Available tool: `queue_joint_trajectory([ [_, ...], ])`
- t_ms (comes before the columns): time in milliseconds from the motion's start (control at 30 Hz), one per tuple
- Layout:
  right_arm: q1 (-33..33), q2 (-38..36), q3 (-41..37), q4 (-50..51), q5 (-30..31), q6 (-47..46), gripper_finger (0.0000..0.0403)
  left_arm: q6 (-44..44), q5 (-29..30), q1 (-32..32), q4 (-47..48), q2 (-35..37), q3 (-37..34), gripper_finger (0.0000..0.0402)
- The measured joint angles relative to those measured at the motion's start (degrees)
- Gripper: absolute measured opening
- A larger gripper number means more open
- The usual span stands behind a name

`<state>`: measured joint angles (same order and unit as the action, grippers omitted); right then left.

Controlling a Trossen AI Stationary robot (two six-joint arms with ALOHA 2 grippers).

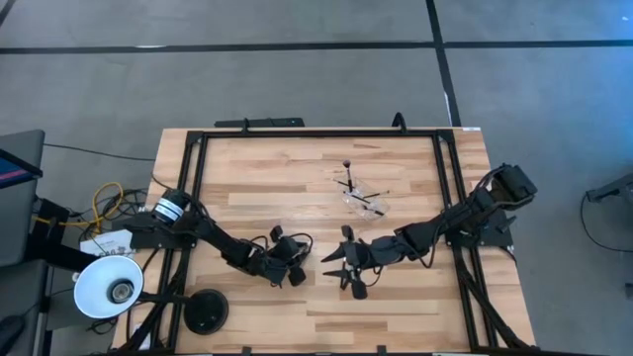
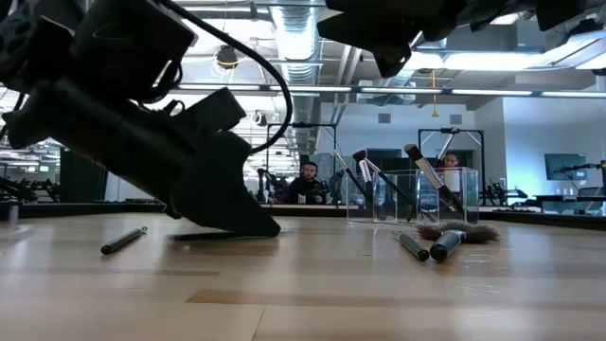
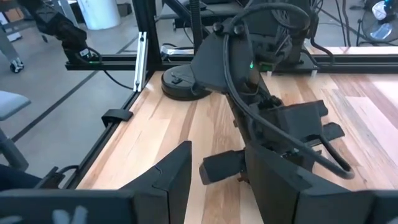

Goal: Put items in baskets/containers
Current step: Put the liner brush into the transparent organizer

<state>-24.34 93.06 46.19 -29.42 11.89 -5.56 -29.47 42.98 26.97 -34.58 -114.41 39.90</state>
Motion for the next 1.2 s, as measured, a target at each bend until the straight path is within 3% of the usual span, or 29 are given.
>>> queue_joint_trajectory([
  [200,0.0,0.0,0.0,0.3,0.0,0.0,0.0136,-1.2,-0.6,-1.0,-0.8,-1.3,-0.1,0.0106],
  [433,0.0,0.0,0.0,0.3,0.0,0.0,0.0134,-1.3,-1.5,-1.1,-0.7,-1.3,-0.1,0.0014],
  [767,1.1,0.0,0.0,3.5,0.3,0.0,0.0136,4.7,-1.9,-1.1,-0.3,4.3,-0.5,0.0012],
  [1000,2.7,6.1,0.0,2.7,5.3,3.2,0.0144,9.6,-4.2,-1.0,-1.2,10.9,-0.4,0.0013],
  [1200,2.9,9.7,0.0,-0.7,9.3,7.2,0.0150,10.6,-6.4,0.2,-1.2,12.0,-0.4,0.0013],
])
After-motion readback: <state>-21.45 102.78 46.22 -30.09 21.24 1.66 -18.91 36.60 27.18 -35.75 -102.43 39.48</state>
